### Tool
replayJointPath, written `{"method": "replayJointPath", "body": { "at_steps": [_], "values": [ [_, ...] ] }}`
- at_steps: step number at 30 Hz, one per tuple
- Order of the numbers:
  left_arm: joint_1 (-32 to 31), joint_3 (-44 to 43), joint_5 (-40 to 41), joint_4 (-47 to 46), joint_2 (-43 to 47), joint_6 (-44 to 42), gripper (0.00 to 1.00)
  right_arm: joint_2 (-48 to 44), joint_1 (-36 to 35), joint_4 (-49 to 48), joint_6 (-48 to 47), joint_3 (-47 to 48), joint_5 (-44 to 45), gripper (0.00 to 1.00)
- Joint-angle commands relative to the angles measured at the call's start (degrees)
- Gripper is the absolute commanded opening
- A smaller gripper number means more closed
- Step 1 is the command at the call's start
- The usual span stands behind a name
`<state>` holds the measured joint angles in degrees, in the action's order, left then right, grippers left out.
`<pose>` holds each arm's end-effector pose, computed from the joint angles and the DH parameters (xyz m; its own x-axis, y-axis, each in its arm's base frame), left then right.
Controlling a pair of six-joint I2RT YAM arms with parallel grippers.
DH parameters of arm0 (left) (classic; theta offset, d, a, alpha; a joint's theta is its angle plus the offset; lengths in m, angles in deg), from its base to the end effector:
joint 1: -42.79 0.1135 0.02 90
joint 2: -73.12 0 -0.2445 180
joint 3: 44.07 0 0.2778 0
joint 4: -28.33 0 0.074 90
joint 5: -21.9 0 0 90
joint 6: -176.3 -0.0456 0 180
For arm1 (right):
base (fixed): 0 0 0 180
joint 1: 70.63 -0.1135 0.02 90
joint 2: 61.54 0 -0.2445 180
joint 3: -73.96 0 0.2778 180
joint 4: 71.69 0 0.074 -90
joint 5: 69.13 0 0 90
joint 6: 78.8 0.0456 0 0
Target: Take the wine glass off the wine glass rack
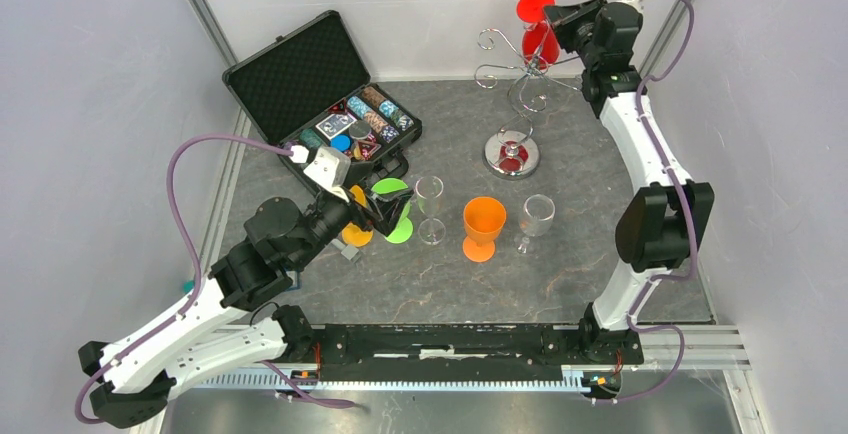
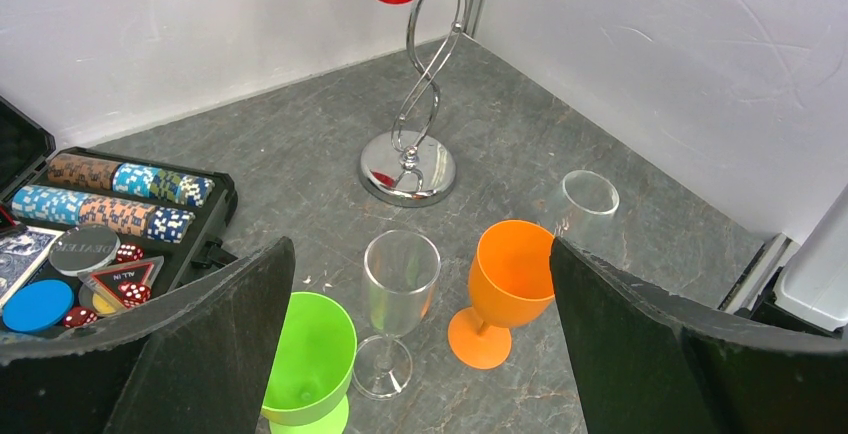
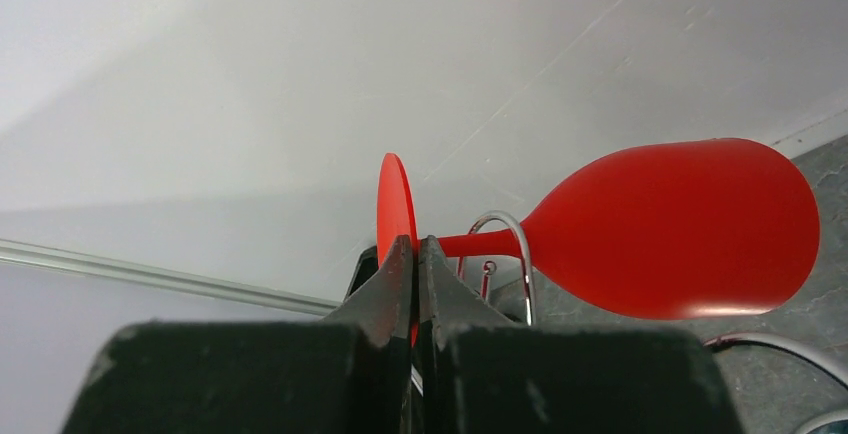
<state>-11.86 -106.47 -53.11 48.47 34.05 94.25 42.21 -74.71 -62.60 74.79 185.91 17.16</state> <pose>0.1271 -0.1589 0.3842 -0.0564 -0.1514 -0.9869 0.6368 0.7558 -0.1523 0.4712 0.0366 0.3888 -0.1283 0.8869 -0.4438 -0.0464 0.4417 0.8960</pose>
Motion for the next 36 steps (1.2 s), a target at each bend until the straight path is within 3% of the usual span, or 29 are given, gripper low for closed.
{"method": "replayJointPath", "body": {
  "at_steps": [1, 7, 19, 36],
  "values": [
    [0.15, 0.32, 1.13, -0.29, 0.72, -1.97, 1.0, -5.0, 0.12, -3.85, 0.29, -2.03, 2.3, 0.0],
    [0.08, 0.54, 1.01, -0.54, 0.74, -1.88, 1.0, -8.25, 0.15, -3.93, 0.6, -5.82, 4.47, 0.0],
    [0.09, 0.63, 0.76, -0.71, 0.7, -1.7, 1.0, -10.76, -0.17, -6.97, 5.94, -11.34, -2.63, 0.0],
    [0.11, 0.64, 1.26, -0.63, 0.87, -1.79, 1.0, -4.24, -0.75, -11.72, 10.22, -4.66, -8.86, 0.0]
  ]
}}
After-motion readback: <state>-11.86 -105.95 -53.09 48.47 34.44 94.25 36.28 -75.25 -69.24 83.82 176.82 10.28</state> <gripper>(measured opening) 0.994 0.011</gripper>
